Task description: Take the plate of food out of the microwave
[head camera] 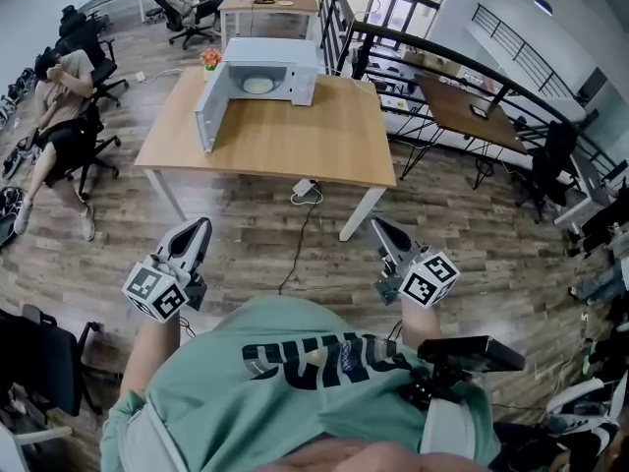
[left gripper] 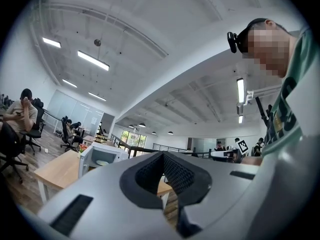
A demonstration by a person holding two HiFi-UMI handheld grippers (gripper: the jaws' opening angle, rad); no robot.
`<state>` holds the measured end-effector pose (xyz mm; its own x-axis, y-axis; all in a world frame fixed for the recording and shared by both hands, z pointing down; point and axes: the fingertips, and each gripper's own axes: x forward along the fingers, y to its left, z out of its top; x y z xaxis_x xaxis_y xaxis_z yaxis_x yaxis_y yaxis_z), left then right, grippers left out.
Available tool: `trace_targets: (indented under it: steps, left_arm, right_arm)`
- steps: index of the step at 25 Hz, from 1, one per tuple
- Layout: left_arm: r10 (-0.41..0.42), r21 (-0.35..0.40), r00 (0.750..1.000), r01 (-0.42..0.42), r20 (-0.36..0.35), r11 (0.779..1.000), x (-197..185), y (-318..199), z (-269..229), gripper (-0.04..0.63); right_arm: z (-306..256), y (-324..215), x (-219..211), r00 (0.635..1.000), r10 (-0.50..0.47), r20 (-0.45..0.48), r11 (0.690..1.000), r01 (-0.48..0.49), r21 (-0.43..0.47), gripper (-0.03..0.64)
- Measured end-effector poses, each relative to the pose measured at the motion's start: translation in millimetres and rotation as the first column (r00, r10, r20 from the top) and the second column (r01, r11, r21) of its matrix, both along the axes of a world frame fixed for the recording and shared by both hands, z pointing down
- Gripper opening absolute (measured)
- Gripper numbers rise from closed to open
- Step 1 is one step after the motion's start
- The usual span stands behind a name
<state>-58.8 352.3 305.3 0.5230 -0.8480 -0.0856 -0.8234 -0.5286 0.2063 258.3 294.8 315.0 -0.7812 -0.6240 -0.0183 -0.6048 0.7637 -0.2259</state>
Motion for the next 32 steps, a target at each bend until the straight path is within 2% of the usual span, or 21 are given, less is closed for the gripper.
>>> trace_targets:
  steps: [11,17,21,25,28,32]
  left_arm:
    - [0.052,-0.012,0.999,-0.052,0.000,0.999,107,-10,0,-0.003]
    - [0.032,-0.047,0.999,-0.031,0.016,0.998,124,-11,11,-0.003]
    - [0.013,-0.062,1.000,-0.012,0.007,0.998,113,-16,17,-0.003]
    - [0.004,-0.068,1.000,-0.005,-0.015,0.998,82,-30,29,-0.003]
    - [0.016,-0.060,0.999,-0.018,-0.038,0.998,50,-47,34,-0.003]
    - [0.037,-0.046,0.998,-0.039,-0.059,0.998,-11,-74,29,-0.003]
  right_arm:
    - [2,2,99,1.000,-0.007,0.004,1.000,0.007,0.002,0.005]
    - [20,-8,115,0.999,-0.022,0.026,0.999,0.023,-0.034,0.005]
    - [29,-20,103,0.999,-0.041,0.026,0.998,0.042,-0.050,0.005]
    - [34,-36,68,0.998,-0.060,0.001,0.997,0.059,-0.051,0.005]
    - [28,-47,33,0.998,-0.054,-0.039,0.998,0.052,-0.034,0.005]
    - [13,-66,-26,0.998,-0.030,-0.058,0.999,0.029,-0.020,0.005]
